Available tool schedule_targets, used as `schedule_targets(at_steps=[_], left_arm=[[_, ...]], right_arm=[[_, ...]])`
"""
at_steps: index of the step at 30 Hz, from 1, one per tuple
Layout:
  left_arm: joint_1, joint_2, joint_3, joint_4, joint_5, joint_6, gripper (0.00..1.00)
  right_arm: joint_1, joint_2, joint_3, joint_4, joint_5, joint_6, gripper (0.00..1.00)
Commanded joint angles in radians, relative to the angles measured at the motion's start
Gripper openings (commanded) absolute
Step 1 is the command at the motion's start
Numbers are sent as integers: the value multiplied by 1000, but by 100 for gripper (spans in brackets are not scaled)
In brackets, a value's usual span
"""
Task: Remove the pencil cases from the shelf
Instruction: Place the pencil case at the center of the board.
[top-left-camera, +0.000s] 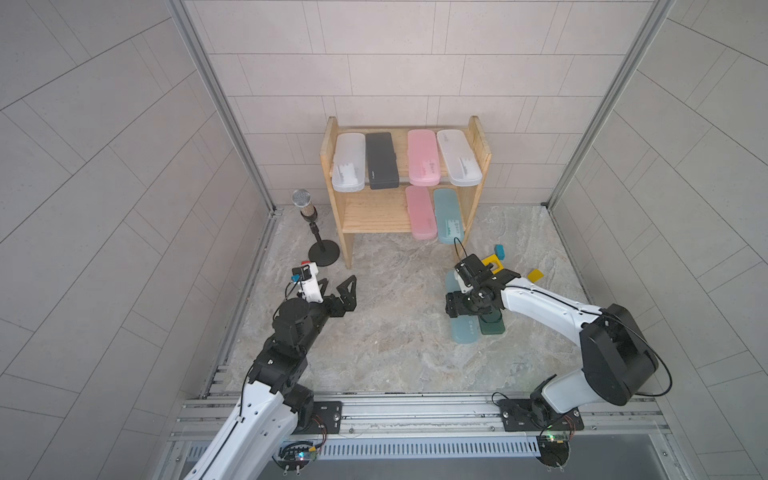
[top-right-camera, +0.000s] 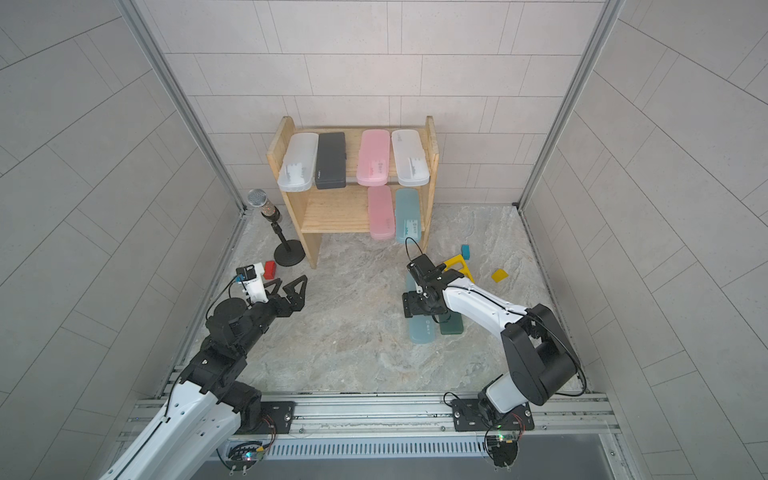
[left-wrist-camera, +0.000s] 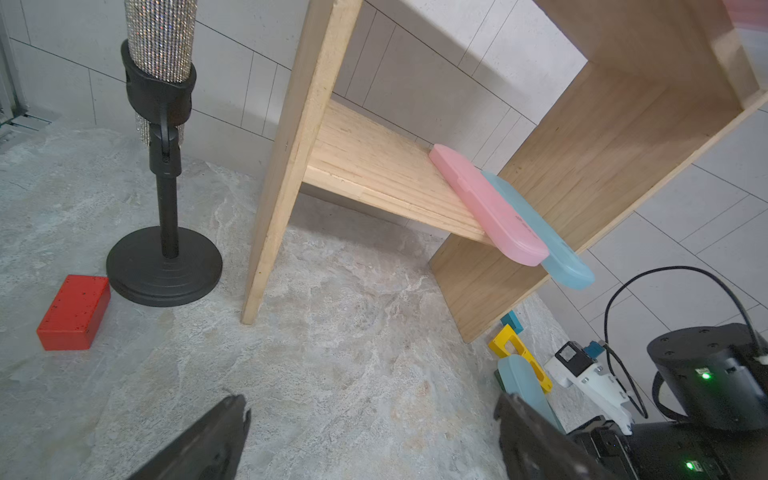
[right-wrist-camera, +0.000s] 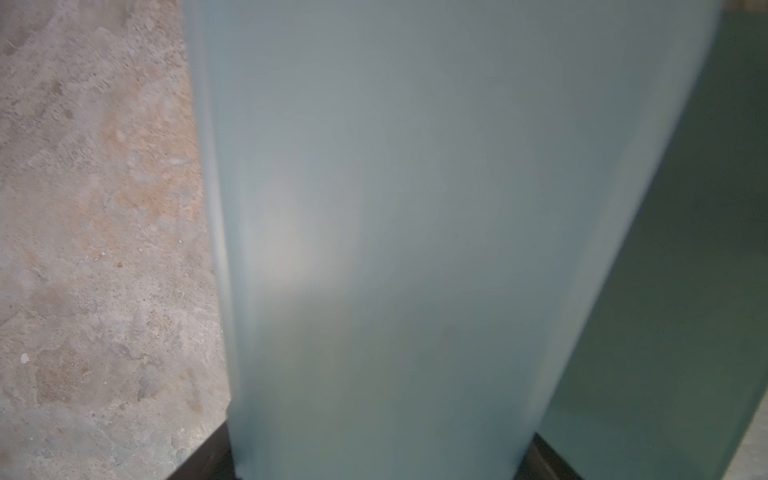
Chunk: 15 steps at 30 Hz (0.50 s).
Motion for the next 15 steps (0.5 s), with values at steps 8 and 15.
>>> schedule_targets(at_steps=[8, 15], left_arm=[[-3, 32, 19, -12, -8, 2, 100], [-4, 36, 14, -13, -4, -5, 100]], right_arm=[[-17, 61, 16, 12, 5, -3, 68], [-23, 100, 17, 28, 14, 3, 69]])
